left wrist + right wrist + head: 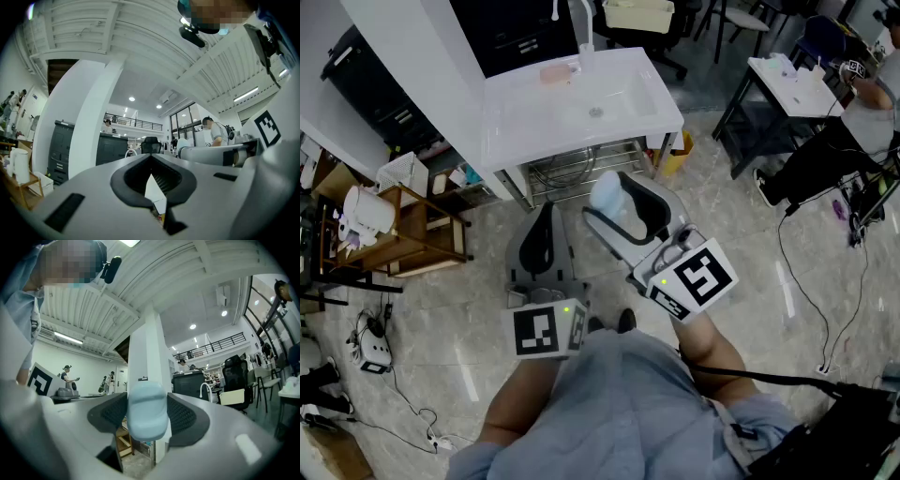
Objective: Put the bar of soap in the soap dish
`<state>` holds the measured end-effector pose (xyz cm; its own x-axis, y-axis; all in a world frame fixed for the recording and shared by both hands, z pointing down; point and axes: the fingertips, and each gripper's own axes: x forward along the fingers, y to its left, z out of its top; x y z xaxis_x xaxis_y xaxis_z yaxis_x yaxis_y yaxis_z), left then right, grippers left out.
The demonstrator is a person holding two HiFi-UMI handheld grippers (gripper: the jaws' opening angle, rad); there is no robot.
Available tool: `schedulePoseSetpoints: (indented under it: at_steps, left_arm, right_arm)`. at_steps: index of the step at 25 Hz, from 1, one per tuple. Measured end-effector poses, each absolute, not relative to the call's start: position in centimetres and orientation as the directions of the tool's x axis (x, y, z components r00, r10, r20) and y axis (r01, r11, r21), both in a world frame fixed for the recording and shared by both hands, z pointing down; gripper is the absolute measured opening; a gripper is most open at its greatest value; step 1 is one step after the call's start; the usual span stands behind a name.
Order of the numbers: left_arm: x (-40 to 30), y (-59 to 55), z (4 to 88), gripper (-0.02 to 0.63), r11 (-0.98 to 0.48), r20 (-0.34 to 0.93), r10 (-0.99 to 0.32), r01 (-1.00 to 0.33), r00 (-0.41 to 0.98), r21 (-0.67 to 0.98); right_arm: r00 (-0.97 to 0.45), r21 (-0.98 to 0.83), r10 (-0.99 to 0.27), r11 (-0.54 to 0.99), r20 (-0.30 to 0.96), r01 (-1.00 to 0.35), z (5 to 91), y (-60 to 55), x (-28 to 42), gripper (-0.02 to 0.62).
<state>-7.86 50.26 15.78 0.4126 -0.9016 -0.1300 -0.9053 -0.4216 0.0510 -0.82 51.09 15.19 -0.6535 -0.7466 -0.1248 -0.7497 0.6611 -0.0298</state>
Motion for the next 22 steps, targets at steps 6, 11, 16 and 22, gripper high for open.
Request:
schedulePoseSetpoints:
  at_steps: [6, 11, 16, 22]
  left_arm:
    - [-7.9, 50.1, 15.9, 0.006, -0.419, -0.128, -0.903, -0.907, 0.41, 0.052]
    - [-7.4, 50.0, 16.4, 0.006, -0.42, -0.117, -0.904, -0.906, 0.412, 0.057]
    - [-6.0, 49.9, 16.5, 0.006, -0.423, -0.106, -0.903, -0.904, 0.416, 0.053]
    - [-3.3, 49.5, 16.4, 0.006, -0.432, -0.107, -0.898, -0.901, 0.426, 0.045]
  right_arm:
    - [-0.654, -0.035, -0.745, 0.663, -0.128, -0.748, 15.4, 50.9, -0.8, 0.259]
    - [-0.657, -0.061, -0.744, 0.667, -0.122, -0.743, 15.8, 50.9, -0.3, 0.259]
    - [-0.651, -0.088, -0.747, 0.664, -0.136, -0.743, 15.6, 51.1, 1.2, 0.259]
    - [-0.644, -0.09, -0.752, 0.658, -0.142, -0.748, 15.6, 50.7, 3.9, 0.258]
